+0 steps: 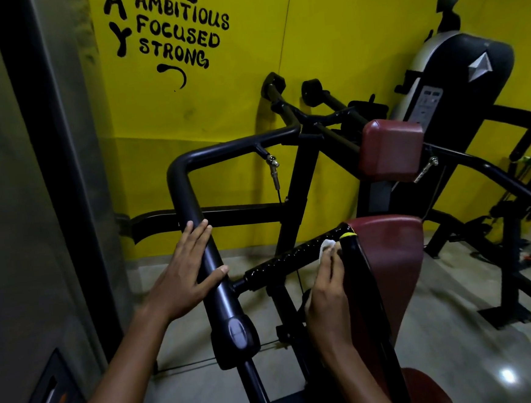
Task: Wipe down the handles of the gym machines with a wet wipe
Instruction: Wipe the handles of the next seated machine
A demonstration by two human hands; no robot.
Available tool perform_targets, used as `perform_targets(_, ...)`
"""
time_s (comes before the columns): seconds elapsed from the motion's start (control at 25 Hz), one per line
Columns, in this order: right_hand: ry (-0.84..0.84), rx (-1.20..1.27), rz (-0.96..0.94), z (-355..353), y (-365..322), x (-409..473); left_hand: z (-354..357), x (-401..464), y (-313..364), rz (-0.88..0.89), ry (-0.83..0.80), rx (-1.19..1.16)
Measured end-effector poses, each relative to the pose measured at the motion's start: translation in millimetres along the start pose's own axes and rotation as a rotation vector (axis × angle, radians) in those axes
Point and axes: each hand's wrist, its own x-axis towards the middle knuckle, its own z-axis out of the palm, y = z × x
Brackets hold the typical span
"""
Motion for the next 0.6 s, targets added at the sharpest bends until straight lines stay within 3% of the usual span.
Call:
perform_targets(0.28,0.053,0.116,0.065,6,9,13,0,0,-1,-0.002,0.001,-0.009)
perform_targets(0.6,-0.064,-0.112,-0.088,-1,-5,-1,2,0,0,-0.002,0.014,-0.007)
